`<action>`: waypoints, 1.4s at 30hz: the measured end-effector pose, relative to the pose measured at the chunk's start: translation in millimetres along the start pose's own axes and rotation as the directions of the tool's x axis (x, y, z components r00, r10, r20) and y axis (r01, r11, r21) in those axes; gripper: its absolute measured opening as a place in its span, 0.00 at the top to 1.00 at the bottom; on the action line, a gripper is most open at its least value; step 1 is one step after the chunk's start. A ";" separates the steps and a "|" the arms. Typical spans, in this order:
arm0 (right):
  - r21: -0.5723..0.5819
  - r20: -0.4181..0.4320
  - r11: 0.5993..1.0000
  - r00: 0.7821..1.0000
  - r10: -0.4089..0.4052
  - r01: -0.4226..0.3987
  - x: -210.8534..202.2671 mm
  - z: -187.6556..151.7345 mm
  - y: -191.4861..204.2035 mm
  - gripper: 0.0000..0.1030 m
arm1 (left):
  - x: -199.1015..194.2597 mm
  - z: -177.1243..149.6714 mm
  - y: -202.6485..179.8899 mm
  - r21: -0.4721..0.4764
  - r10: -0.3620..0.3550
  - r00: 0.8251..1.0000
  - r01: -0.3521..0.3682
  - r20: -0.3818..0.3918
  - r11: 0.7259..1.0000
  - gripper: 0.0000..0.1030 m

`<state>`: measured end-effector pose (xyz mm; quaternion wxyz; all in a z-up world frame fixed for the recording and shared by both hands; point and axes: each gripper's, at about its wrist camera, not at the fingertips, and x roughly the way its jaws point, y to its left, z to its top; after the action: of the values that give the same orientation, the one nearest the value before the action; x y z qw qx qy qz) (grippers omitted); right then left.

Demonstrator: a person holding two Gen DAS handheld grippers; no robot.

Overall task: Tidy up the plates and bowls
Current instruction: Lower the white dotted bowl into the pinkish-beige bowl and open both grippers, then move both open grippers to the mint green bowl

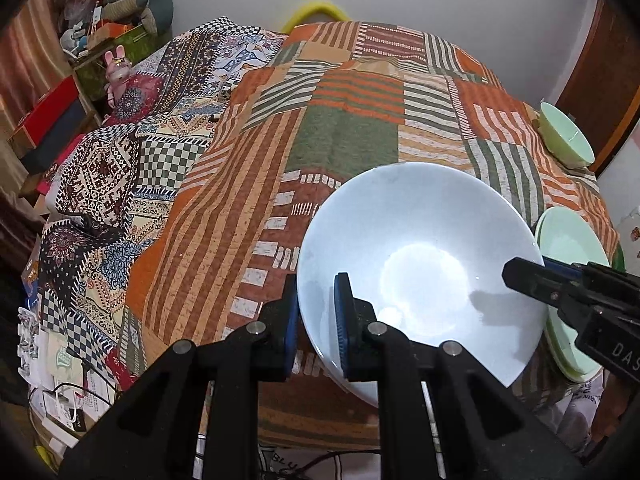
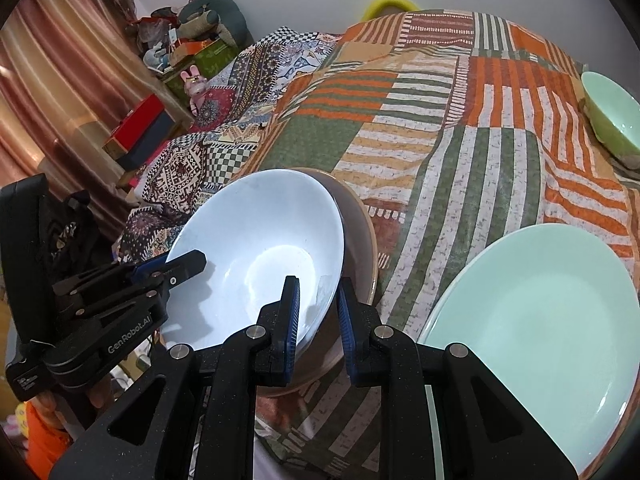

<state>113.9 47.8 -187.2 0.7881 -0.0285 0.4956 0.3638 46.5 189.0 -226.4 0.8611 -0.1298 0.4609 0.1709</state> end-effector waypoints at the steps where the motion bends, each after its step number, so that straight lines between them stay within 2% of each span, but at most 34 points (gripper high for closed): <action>1: -0.002 0.002 1.000 1.000 -0.005 0.005 -0.3 0.6 -0.1 0.82 | 0.3 0.1 0.4 -0.002 -0.002 1.000 0.002 -0.001 1.000 0.86; 11: -0.008 0.001 1.000 1.000 -0.020 0.020 -2.0 2.2 0.8 0.82 | 1.8 -0.5 -0.2 0.005 0.001 1.000 -0.001 -0.005 1.000 0.86; 13: -0.007 -0.001 1.000 1.000 -0.017 0.017 -3.5 2.7 -0.1 0.82 | 2.0 0.2 -0.2 0.003 -0.002 1.000 0.002 -0.009 1.000 0.82; 18: 0.016 0.001 1.000 1.000 0.002 -0.002 -11.4 5.6 -5.7 0.80 | 1.3 0.7 -2.8 0.012 0.002 1.000 -0.001 -0.020 1.000 0.80; 19: 0.017 0.011 1.000 1.000 -0.002 0.002 -15.4 5.7 -7.2 0.78 | 0.2 1.1 -2.7 0.011 -0.004 1.000 0.004 -0.021 1.000 0.80; 20: 0.016 0.029 1.000 0.999 -0.013 0.012 -20.3 5.7 -8.6 0.69 | -0.8 1.7 -2.2 0.005 -0.009 1.000 0.009 -0.027 1.000 0.80; 21: 0.014 0.046 1.000 0.999 -0.021 0.020 -24.9 5.9 -9.5 0.56 | -1.6 1.8 -1.3 0.000 -0.014 0.999 0.014 -0.031 1.000 0.80; 23: 0.006 0.094 0.999 0.995 -0.036 0.035 -37.3 5.3 -12.8 0.44 | -4.3 3.5 0.6 -0.021 -0.037 0.998 0.036 -0.042 0.999 0.80; 27: -0.023 0.129 0.994 0.987 -0.100 0.104 -50.8 7.7 -19.9 0.43 | -18.6 8.8 -1.5 -0.039 -0.056 0.998 0.055 -0.018 0.998 0.80; 35: 0.020 0.214 0.993 0.970 -0.119 0.117 -88.3 13.0 -43.9 0.43 | -68.9 31.2 -34.6 0.011 -0.090 0.991 0.089 0.102 0.996 0.80; 36: 0.024 0.225 0.992 0.966 -0.124 0.122 -92.9 13.3 -46.2 0.43 | -73.8 33.4 -38.3 0.019 -0.094 0.989 0.093 0.116 0.996 0.78; 38: 0.032 0.252 0.991 0.958 -0.137 0.133 -105.2 13.5 -53.1 0.43 | -91.4 40.7 -52.8 0.044 -0.108 0.980 0.102 0.166 0.994 0.68; 40: 0.043 0.278 0.989 0.949 -0.148 0.141 -116.6 14.2 -60.4 0.43 | -107.2 47.0 -66.2 0.068 -0.125 0.968 0.113 0.216 0.991 0.55; 42: 0.053 0.306 0.987 0.939 -0.160 0.151 -127.7 14.8 -67.6 0.43 | -117.7 52.7 -79.3 0.090 -0.142 0.959 0.123 0.247 0.988 0.50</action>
<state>134.7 -65.4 -98.6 0.8825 0.0009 0.3676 0.2934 57.9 116.5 -93.9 0.9265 -0.1060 0.3436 0.1109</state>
